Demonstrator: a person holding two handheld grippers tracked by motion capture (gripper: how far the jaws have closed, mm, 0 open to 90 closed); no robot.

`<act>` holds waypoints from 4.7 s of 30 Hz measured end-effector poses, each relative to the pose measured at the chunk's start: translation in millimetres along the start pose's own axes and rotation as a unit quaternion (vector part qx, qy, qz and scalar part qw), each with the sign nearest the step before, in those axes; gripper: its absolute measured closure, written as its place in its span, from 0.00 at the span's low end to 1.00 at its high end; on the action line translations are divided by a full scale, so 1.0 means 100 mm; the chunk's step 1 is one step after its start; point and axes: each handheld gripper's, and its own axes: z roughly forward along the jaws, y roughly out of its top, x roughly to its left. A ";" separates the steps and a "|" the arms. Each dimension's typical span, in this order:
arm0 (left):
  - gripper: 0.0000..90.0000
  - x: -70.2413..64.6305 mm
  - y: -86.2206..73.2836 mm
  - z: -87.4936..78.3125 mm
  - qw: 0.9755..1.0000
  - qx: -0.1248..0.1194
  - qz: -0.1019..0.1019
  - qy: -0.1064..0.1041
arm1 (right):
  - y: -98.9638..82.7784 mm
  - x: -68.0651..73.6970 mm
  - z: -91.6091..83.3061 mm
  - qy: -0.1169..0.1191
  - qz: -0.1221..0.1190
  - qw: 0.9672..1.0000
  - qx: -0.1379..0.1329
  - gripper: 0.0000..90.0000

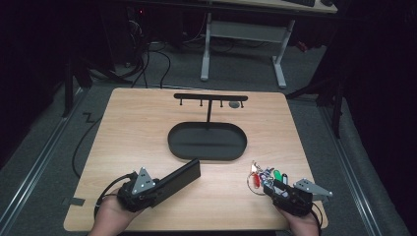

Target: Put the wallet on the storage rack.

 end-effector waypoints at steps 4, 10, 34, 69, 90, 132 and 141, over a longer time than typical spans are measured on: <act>0.71 0.02 0.10 0.00 0.999 0.031 0.017 -0.006 | 0.01 0.01 0.01 0.005 0.000 1.000 0.001 0.48; 0.71 0.03 0.25 0.03 0.997 0.071 0.030 -0.013 | 0.01 0.03 0.01 0.008 -0.002 1.000 0.000 0.48; 0.82 0.06 0.33 0.11 0.993 0.100 0.034 -0.053 | 0.01 0.03 0.00 0.012 0.004 1.000 0.003 0.48; 0.83 0.17 0.57 0.02 0.995 0.045 0.090 -0.019 | 0.00 0.00 -0.02 0.005 0.004 1.000 0.002 0.49; 0.83 0.31 0.93 0.28 0.988 0.041 0.151 0.009 | -0.03 -0.06 -0.16 -0.010 0.009 1.000 -0.009 0.49; 0.83 0.57 1.76 1.23 0.970 0.036 0.241 0.027 | -0.03 -0.09 -0.15 0.001 0.025 0.999 -0.021 0.49; 0.83 0.59 1.73 1.37 0.969 0.028 0.245 0.027 | -0.05 -0.09 -0.13 0.000 0.030 0.999 -0.014 0.49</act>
